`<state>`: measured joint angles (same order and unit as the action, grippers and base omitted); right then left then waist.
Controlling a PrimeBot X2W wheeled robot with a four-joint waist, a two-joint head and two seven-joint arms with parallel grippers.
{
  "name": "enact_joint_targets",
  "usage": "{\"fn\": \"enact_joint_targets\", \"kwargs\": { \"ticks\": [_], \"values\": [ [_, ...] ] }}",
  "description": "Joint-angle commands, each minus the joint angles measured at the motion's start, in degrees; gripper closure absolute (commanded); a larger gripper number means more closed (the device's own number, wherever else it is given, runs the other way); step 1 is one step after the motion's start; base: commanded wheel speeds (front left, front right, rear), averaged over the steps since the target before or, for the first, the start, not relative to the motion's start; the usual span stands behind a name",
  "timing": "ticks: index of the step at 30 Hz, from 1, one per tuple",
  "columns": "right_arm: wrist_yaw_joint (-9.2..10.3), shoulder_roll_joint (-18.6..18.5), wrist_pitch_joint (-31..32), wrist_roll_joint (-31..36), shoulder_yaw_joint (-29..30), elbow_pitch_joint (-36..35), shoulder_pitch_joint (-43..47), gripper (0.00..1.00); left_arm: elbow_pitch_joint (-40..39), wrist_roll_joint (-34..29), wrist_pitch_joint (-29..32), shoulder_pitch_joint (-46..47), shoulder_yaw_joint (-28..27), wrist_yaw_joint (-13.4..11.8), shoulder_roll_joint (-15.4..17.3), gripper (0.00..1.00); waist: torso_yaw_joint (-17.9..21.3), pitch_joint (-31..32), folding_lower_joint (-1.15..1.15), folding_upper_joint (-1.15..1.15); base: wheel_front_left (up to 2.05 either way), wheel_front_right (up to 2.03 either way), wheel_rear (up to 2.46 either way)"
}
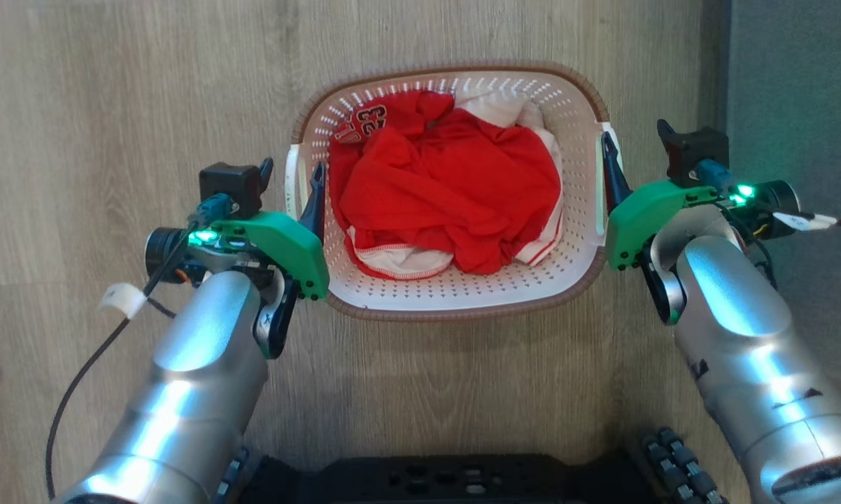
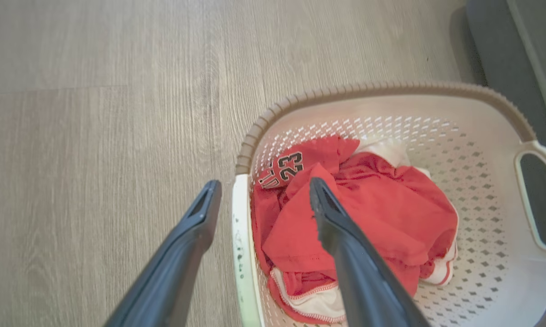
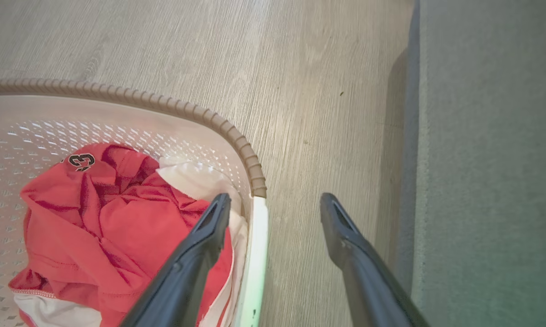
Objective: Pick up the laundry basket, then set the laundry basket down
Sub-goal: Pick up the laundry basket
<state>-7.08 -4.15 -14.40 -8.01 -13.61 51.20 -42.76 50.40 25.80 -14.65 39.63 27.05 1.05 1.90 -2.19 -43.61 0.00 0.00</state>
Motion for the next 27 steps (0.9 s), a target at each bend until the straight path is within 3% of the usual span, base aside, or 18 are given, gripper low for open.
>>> {"fn": "enact_joint_targets", "kwargs": {
  "ticks": [1,11,17,27],
  "values": [
    [-0.41,0.92,-0.6,-0.68,-1.4,0.1,0.5,0.0,0.65,0.44,-0.35,-0.05,-0.51,0.25,0.98,0.0,0.32,-0.97,0.0,0.0,0.0,0.0,0.0],
    [-0.41,1.22,0.06,-8.75,-8.87,9.82,-3.42,0.0,10.91,1.97,-0.35,4.4,5.75,2.1,0.98,0.0,1.38,-3.48,0.0,0.0,0.0,0.0,0.0],
    [-0.41,1.25,1.91,-14.33,-14.62,11.28,-5.03,0.0,16.57,5.02,0.26,6.5,8.5,2.13,0.98,0.0,1.69,-4.55,0.0,0.0,0.0,0.0,0.0],
    [-0.41,1.26,4.94,-18.96,-19.94,14.26,-7.78,0.0,18.86,10.56,3.83,9.67,12.66,2.96,0.98,0.0,1.5,-6.28,0.0,0.0,0.0,0.0,0.0]
  ]
}}
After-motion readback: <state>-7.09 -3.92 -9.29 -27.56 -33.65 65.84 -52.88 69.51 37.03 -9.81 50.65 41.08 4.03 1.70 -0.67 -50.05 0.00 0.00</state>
